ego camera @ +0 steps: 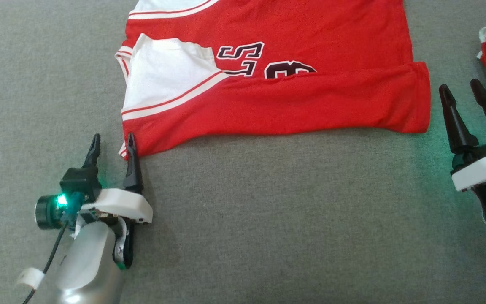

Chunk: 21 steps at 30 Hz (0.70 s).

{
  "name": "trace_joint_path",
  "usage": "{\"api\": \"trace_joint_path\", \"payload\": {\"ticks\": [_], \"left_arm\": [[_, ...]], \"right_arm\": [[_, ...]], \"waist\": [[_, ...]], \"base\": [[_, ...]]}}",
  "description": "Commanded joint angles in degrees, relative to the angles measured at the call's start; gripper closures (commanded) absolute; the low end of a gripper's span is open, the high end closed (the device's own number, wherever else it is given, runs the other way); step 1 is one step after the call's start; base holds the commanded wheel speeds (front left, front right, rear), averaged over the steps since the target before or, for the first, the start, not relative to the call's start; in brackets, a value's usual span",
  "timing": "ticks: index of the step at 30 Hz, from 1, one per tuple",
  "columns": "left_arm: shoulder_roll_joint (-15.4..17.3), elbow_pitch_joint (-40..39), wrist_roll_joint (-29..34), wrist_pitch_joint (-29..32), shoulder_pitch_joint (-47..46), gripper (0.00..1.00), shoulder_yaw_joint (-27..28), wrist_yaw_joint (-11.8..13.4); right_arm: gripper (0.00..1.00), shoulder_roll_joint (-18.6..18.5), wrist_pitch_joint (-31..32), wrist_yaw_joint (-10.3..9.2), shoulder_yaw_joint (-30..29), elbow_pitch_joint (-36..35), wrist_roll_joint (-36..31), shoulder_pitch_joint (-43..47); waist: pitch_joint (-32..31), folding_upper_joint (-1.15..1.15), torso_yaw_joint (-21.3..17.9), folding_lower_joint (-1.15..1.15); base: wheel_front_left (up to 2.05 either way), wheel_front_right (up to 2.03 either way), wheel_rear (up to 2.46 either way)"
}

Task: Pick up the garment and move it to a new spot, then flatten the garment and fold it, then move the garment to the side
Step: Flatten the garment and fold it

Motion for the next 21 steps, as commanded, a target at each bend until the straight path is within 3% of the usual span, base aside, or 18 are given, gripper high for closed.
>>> {"api": "trace_joint_path", "payload": {"ticks": [1,5,6,8,9,21], "left_arm": [[0.5,0.0,-0.9,0.4,-1.1,0.00,1.5,-1.0],[0.0,1.6,-1.7,2.9,-0.4,0.00,0.3,-2.6],[-0.1,1.8,-1.9,3.6,-0.3,0.18,0.0,-2.9],[-0.3,1.9,-2.1,4.8,0.0,0.80,-0.6,-3.2],[-0.4,1.9,-2.2,5.5,0.2,1.00,-0.8,-3.3],[0.8,-3.8,-2.0,3.8,1.7,1.00,-1.9,-3.8]], "right_arm": [[0.00,-0.9,-0.4,0.20,0.3,-1.3,-0.5,1.7],[0.00,-0.7,-0.4,0.20,0.5,-0.7,-0.1,2.1],[0.00,-0.6,-0.4,0.20,0.6,-0.5,0.1,2.2],[0.00,-0.6,-0.4,0.20,1.1,0.0,0.6,2.3],[0.00,-0.6,-0.4,0.20,1.6,0.4,0.9,2.3],[0.00,-0.9,2.8,0.20,7.8,7.3,7.5,0.3]], "waist": [[-0.4,0.00,0.0,0.00],[-1.1,0.00,0.1,0.00],[-1.3,0.00,0.2,0.00],[-1.5,0.00,0.4,0.00],[-1.7,0.00,0.5,0.00],[-3.2,0.00,2.6,0.00]], "base": [[0.00,0.00,0.00],[0.00,0.00,0.00],[0.00,0.00,0.00],[0.00,0.00,0.00],[0.00,0.00,0.00],[0.00,0.00,0.00]]}}
